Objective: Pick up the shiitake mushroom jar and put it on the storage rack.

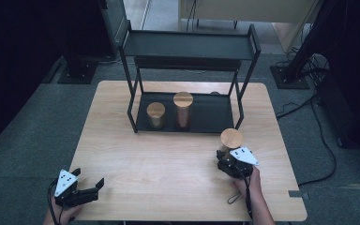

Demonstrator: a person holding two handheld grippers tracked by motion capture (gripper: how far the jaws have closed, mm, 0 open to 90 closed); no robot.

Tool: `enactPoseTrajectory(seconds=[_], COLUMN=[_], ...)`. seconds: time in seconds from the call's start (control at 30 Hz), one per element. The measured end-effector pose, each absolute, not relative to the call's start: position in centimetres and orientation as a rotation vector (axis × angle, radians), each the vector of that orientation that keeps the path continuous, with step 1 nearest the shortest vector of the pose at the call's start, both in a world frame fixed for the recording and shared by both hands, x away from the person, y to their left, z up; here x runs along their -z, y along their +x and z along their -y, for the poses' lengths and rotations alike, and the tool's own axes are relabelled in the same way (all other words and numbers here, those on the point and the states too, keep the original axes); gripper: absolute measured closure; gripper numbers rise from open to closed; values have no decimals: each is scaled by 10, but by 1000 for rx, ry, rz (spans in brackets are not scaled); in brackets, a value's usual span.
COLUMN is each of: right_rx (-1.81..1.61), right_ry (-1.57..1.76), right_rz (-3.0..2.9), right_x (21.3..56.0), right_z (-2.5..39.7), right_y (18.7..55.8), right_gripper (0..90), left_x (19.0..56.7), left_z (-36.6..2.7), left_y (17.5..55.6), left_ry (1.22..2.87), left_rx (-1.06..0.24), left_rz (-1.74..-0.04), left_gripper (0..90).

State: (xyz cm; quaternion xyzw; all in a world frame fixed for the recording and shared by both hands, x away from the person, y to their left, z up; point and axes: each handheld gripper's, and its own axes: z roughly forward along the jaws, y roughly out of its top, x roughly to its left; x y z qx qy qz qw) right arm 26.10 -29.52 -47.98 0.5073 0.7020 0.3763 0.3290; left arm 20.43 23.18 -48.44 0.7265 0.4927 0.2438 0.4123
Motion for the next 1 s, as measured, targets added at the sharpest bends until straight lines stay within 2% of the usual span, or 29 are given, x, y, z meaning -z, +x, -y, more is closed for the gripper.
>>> enactPoseTrajectory(seconds=[1.0], right_rx=[-1037], right_ry=[1328], right_rz=[-1846], right_x=[472], right_z=[257], right_y=[299], right_gripper=[254], left_x=[484], left_z=[-230], left_y=[204], left_ry=[1833], left_rx=[-623], left_rz=[-1243], left_gripper=[6])
